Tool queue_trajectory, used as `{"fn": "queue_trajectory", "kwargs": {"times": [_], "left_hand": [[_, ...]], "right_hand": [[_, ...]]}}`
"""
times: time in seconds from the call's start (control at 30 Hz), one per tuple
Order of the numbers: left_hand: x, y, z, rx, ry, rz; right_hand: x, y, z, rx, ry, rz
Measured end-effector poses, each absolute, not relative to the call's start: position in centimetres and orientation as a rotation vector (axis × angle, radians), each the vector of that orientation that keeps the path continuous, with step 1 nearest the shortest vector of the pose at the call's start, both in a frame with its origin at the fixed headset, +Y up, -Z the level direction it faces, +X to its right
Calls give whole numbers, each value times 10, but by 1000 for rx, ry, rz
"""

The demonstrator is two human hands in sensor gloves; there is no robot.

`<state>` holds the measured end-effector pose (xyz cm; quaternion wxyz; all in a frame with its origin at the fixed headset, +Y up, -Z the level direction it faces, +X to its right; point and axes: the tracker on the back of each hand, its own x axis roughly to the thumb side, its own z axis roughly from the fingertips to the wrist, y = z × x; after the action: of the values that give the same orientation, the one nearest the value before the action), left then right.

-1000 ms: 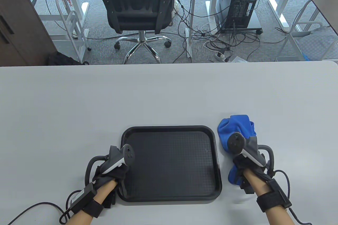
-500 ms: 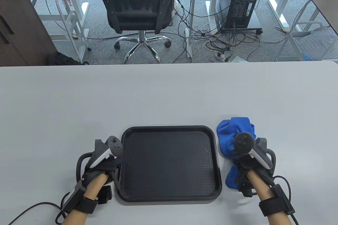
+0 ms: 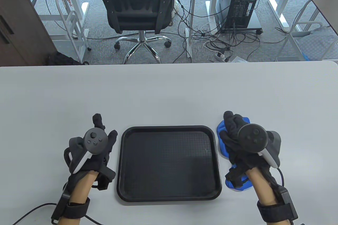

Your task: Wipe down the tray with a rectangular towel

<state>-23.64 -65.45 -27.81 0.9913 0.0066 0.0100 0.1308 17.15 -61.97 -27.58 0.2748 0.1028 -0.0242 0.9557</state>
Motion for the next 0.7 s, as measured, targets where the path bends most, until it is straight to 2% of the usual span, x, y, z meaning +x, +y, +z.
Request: {"fn": "queue_trajectory", "kwargs": {"times": [0.13, 0.37, 0.43, 0.7], "left_hand": [[-217, -660, -271, 10, -74, 247], [-197, -694, -264, -85, -204, 200], [-195, -699, -264, -128, -213, 181], [-194, -703, -263, -142, -217, 178]], "right_hand": [[145, -637, -275, 352, -59, 2551], [115, -686, -272, 442, 49, 2609], [112, -691, -271, 461, 58, 2646], [111, -696, -269, 463, 90, 2659]]}}
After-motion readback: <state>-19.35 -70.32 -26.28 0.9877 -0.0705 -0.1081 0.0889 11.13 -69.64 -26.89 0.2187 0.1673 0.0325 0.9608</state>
